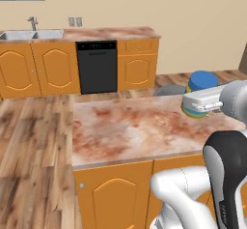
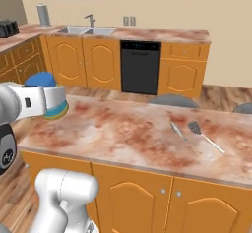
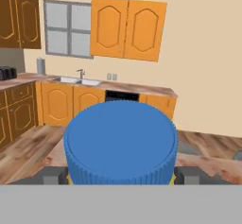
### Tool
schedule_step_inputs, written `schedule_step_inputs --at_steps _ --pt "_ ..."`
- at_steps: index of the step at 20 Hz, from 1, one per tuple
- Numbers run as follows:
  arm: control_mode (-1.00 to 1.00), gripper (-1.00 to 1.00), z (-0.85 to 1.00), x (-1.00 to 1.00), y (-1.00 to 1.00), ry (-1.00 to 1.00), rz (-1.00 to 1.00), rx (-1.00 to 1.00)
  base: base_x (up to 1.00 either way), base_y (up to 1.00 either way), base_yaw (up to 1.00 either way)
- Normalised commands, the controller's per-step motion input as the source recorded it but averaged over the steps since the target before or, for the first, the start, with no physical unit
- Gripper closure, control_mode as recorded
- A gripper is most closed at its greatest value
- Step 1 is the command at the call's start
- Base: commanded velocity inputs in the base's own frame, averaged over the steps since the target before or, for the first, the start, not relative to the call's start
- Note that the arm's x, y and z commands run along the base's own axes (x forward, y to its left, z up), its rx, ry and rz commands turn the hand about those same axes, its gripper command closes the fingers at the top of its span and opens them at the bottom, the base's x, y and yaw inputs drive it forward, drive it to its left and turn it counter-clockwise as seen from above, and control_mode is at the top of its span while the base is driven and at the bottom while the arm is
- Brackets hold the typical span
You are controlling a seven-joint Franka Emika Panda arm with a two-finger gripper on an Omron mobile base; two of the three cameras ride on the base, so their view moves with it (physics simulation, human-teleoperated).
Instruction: Move the mayonnaise and ketchup from the cabinet to the dining counter.
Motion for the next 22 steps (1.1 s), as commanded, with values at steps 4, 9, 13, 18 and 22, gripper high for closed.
schedule_step_inputs --at_steps 4,9,13,18,22 --pt "1.00 1.00 0.00 0.00 0.00 0.00 0.00 0.00 0.66 0.00 0.00" --pt "1.00 1.00 0.00 0.00 0.00 0.00 0.00 0.00 0.40 -0.04 0.00" --pt "1.00 1.00 0.00 0.00 0.00 0.00 0.00 0.00 0.11 0.00 0.00" --pt "1.00 1.00 0.00 0.00 0.00 0.00 0.00 0.00 0.00 -0.01 0.00" --pt "-1.00 1.00 -0.19 0.06 -0.02 0.14 0.00 0.00 0.00 0.00 0.00"
